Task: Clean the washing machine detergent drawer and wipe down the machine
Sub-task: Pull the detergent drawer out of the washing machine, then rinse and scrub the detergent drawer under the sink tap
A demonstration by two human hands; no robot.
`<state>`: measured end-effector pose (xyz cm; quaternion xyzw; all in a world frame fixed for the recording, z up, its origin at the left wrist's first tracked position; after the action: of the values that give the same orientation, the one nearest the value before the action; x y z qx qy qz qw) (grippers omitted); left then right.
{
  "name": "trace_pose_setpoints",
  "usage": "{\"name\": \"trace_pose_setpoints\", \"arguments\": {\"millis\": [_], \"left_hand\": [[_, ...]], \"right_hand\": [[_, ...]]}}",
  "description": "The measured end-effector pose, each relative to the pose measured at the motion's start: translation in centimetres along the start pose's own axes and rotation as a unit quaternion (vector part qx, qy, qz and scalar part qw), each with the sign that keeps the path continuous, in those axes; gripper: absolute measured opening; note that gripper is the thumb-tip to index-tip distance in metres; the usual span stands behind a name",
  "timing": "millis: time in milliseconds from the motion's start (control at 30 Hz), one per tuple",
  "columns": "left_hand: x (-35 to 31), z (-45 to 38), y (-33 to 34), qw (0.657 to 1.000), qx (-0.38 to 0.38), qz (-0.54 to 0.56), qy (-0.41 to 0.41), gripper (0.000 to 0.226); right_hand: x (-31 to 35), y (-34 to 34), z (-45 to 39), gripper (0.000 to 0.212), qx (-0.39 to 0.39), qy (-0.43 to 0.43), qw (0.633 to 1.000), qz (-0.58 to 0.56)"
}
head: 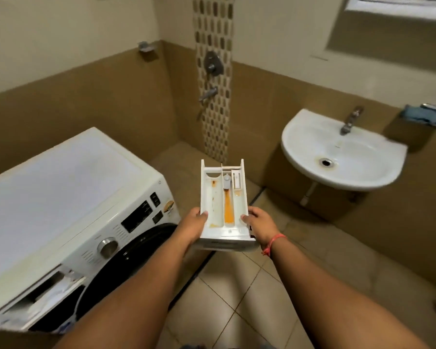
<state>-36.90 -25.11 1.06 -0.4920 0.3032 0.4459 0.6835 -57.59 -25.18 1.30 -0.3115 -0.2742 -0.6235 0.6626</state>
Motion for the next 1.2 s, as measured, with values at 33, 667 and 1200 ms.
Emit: {"name": "trace_pose_setpoints", "arguments": {"millis": [33, 667, 1200], "left_hand": [[-1.0, -0.9, 0.6, 1.000, 0.010, -0.010, 0.012, 0.035], [-17.3, -14.0, 22.0, 0.977, 0.032, 0.209, 0.033, 0.044], [-28.1, -28.8, 31.8, 0.985, 0.125, 0.105, 0.062, 0.037]], "right_hand": [[0.1, -0.8, -0.2, 0.022, -0.017, 0.001, 0.999, -0.031], [6.8, -20.8, -10.9, 0.035, -0.172, 0.059, 0.900, -0.396], [12.7, -33.8, -21.5, 0.029, -0.164, 0.084, 0.912, -0.366]]}}
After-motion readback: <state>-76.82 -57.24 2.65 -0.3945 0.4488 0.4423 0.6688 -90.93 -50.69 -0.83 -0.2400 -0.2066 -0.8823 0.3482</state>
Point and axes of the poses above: each hand's wrist, its own z-axis away from the middle knuckle, its own y-axis out of the palm, x = y × z, the point moved 4 cm from there along -z, towards the middle knuckle, and after that the axes turned 13 degrees about y, right-handed, at the moved point
